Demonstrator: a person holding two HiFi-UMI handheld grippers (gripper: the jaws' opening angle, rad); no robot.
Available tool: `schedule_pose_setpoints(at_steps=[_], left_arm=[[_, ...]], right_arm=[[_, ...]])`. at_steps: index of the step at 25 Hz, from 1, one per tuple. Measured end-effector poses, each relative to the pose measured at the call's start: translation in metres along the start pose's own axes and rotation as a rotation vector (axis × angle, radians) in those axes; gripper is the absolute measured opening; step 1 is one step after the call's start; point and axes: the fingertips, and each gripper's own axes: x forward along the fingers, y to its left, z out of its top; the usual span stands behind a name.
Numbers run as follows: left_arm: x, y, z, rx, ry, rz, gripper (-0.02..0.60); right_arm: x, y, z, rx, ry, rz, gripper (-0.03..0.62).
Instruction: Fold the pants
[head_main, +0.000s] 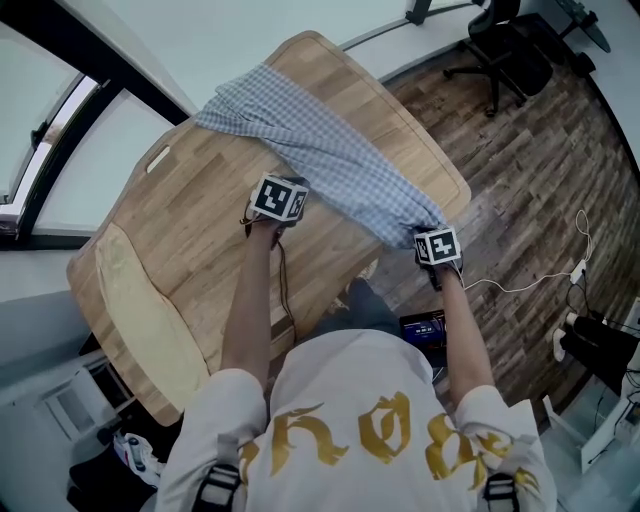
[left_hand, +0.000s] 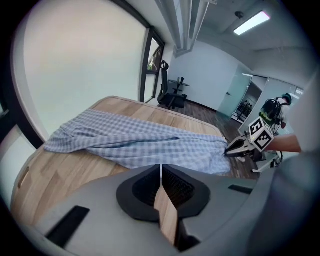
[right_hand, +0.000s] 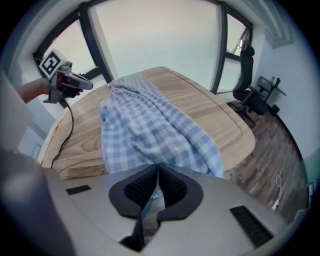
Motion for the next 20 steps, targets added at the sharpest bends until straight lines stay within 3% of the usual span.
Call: schedule_pose_setpoints(at_steps=[3, 6, 9, 15, 18, 20], left_arm=[[-0.012, 0.023, -0.003, -0.006, -0.004, 0.045, 0.044], [-0.029, 0.053, 0.000, -0.047, -0.049, 0.116, 0.044], [-0.049, 0.085, 0.004, -0.095, -0.103, 0.189, 0.044], [-0.081, 0.141, 0.020, -0.169, -0.189, 0.246, 0.046], [-0.096, 0.167, 0.032, -0.128, -0.273, 0.321, 0.046], [-0.093, 0.177, 0.033, -0.055, -0.256, 0.311, 0.049]], right_arm=[[-0.008, -0.007, 0.000, 0.020, 0.006, -0.039, 0.034], [-0.024, 0.000, 0.020, 0.017, -0.079, -0.041, 0.034], [-0.042, 0.017, 0.057, -0.007, -0.193, -0.024, 0.035], [-0.062, 0.070, 0.150, -0.124, -0.335, 0.041, 0.049], [-0.056, 0.087, 0.181, -0.121, -0.354, 0.098, 0.055], [-0.047, 0.094, 0.199, -0.134, -0.353, 0.124, 0.060]])
